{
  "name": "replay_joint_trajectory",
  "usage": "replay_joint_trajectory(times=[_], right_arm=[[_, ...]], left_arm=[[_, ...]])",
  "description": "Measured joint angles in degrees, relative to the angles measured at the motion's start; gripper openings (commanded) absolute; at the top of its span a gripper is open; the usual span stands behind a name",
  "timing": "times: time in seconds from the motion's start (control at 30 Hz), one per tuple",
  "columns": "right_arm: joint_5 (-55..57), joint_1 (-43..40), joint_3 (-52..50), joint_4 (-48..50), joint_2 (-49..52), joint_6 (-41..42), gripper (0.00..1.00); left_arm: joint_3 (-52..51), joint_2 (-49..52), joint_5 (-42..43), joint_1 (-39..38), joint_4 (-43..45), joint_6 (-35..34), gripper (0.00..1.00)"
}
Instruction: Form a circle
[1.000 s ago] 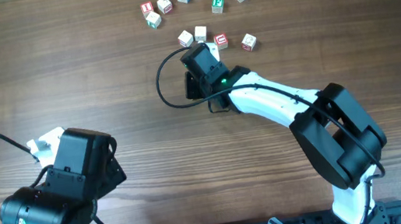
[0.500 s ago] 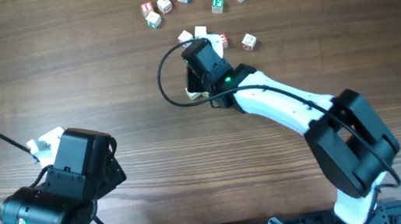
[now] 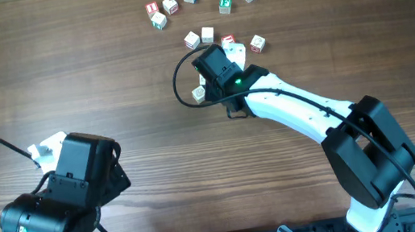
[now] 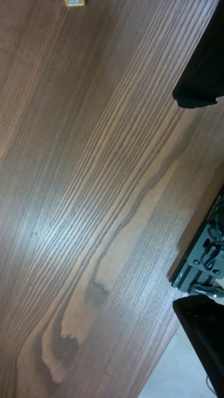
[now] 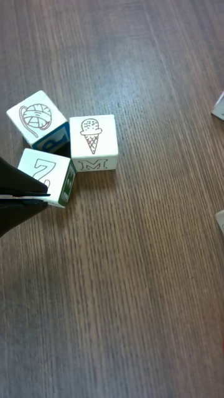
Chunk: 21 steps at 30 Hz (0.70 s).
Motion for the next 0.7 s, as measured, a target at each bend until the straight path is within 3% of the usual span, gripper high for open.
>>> replay_joint_trajectory(times=[0.5, 0.7], right_arm=[[-0.5, 0.0, -0.6, 0.4, 1.9, 4.2, 0.05], [-2.4, 0.0, -0.7, 5.1, 2.1, 2.4, 0.05]], left_arm=[[0.0, 0.0, 0.0, 0.0, 0.0, 0.0, 1.0], [0.0, 0.0, 0.0, 0.0, 0.0, 0.0, 1.0]])
